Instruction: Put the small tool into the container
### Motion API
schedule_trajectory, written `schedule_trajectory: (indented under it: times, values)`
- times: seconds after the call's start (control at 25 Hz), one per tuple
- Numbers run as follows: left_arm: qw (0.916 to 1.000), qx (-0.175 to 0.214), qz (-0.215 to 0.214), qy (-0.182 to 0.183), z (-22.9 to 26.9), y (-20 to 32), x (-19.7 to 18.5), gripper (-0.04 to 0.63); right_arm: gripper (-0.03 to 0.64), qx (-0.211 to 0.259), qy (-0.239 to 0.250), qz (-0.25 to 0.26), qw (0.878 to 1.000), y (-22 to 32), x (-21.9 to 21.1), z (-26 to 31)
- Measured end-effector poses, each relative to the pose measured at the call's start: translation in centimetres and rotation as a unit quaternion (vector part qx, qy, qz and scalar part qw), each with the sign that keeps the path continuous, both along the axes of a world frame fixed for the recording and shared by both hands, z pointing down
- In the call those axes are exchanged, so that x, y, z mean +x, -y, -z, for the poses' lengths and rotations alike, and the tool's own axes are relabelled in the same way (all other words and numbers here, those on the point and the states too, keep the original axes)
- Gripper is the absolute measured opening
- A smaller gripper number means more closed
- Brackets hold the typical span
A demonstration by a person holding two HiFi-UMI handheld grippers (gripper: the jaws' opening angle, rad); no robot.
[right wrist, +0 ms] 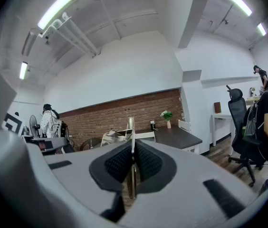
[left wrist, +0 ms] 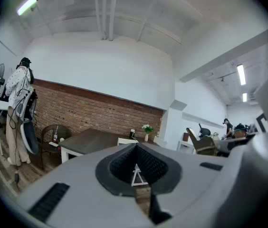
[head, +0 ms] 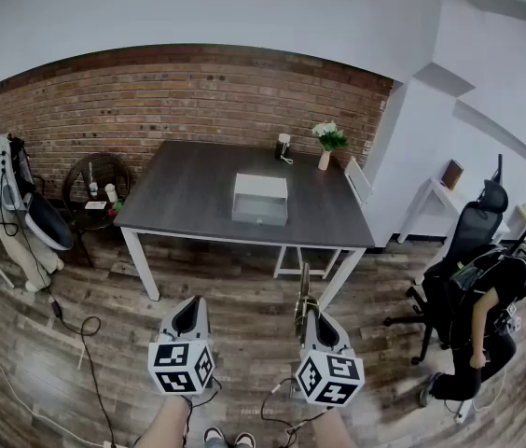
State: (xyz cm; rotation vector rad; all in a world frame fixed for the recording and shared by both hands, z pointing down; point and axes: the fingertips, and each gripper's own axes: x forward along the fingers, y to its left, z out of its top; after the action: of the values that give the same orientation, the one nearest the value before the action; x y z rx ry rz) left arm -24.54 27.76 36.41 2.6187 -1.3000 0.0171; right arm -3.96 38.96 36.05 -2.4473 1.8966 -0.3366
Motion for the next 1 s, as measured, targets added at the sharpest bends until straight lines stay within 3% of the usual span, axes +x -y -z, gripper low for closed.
schedule_trajectory:
  times: [0.48, 1.0]
  values:
    - [1.0000, -0.003, 0.001, 0.001, -0.1, 0.5, -1.4, -0.006, 0.005, -0.003, 0.003, 0.007, 1.000, 0.7, -1.5, -0.3]
    - [0.9998, -0.016, -0.015, -0.004, -1.6, 5.1, -2.2, -0.006, 0.005, -0.004, 0.012, -0.035, 0.999, 2.6, -1.4, -1.2]
